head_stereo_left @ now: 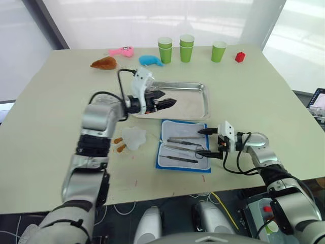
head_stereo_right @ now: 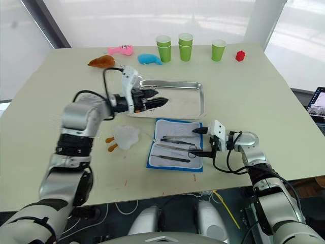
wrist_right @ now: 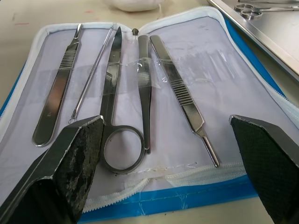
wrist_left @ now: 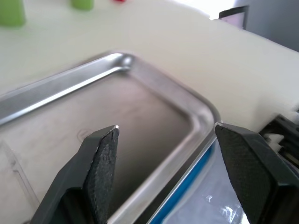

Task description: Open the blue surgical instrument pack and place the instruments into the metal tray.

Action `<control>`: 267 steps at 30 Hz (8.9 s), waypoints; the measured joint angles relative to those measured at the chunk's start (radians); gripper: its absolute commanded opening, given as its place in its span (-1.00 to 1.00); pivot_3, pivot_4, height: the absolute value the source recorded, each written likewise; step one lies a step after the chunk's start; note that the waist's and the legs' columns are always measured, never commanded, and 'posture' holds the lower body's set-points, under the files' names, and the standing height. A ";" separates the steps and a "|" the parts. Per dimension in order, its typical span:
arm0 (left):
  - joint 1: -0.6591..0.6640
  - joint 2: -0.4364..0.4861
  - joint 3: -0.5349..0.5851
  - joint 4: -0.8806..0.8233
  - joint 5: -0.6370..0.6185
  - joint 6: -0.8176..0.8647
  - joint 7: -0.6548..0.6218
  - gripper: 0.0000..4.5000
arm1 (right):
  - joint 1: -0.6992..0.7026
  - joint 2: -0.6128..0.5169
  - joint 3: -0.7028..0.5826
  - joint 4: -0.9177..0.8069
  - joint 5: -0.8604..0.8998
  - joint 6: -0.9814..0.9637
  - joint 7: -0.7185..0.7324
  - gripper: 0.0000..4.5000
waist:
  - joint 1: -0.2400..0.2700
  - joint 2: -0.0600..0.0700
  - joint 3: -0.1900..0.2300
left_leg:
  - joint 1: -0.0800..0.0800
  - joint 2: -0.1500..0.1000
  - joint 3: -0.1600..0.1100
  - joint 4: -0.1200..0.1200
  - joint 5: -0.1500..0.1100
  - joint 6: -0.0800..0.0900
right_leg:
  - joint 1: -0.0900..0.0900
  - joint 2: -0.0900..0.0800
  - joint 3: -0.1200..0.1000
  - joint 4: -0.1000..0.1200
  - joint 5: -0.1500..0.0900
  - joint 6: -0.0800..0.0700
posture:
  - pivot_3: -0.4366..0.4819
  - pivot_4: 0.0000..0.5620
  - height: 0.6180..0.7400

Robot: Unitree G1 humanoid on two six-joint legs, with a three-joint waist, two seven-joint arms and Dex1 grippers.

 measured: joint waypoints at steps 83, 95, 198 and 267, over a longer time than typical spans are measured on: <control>-0.157 -0.134 -0.316 0.848 0.373 -1.055 -0.343 -0.28 | 0.019 -0.018 -0.001 -0.015 -0.004 -0.001 -0.007 1.00 | 0.016 -0.010 -0.002 | 0.008 -0.001 0.007 -0.002 0.000 0.001 | 0.008 0.000 0.005 -0.001 -0.005 -0.008 | -0.05 -0.47 1.00; -0.157 -0.163 -0.297 0.867 0.415 -1.083 -0.339 -0.28 | 0.022 -0.031 -0.001 -0.016 -0.004 -0.001 -0.002 1.00 | 0.015 -0.010 -0.004 | 0.009 -0.008 -0.002 -0.002 -0.001 0.002 | 0.013 -0.008 0.001 -0.001 -0.008 -0.003 | -0.05 -0.47 1.00; -0.021 -0.185 -0.090 0.013 0.161 0.080 0.446 -0.95 | 0.067 -0.054 -0.011 -0.070 0.015 -0.001 0.049 1.00 | -0.003 0.002 0.001 | 0.011 -0.077 -0.106 -0.008 -0.007 0.001 | 0.062 -0.073 -0.072 -0.001 -0.060 0.015 | -0.05 -0.47 1.00; -0.201 -0.648 0.056 0.438 0.247 0.121 0.951 0.00 | 0.175 -0.153 -0.052 -0.221 0.080 0.057 0.003 1.00 | 0.085 0.003 0.010 | -0.007 -0.079 -0.105 -0.005 -0.001 -0.010 | 0.041 -0.069 -0.068 0.000 -0.055 0.025 | -0.05 -0.47 1.00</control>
